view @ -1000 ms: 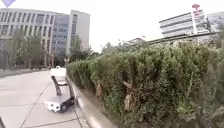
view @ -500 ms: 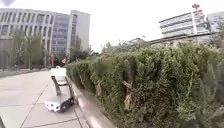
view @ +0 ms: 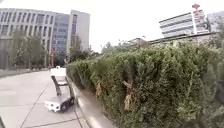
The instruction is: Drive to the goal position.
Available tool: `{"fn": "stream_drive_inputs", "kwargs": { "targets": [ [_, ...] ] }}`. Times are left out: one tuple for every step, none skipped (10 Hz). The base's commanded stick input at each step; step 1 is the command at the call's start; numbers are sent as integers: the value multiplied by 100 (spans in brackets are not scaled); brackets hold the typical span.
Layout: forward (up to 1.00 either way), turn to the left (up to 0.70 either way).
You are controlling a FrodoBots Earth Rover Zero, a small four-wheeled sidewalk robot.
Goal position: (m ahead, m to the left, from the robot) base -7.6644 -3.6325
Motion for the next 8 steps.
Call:
{"fn": "stream_drive_inputs", "kwargs": {
  "targets": [
    [5,0],
    [5,0],
    [5,0],
    [5,0],
    [5,0],
    [5,0],
    [5,0],
    [5,0]
  ]
}}
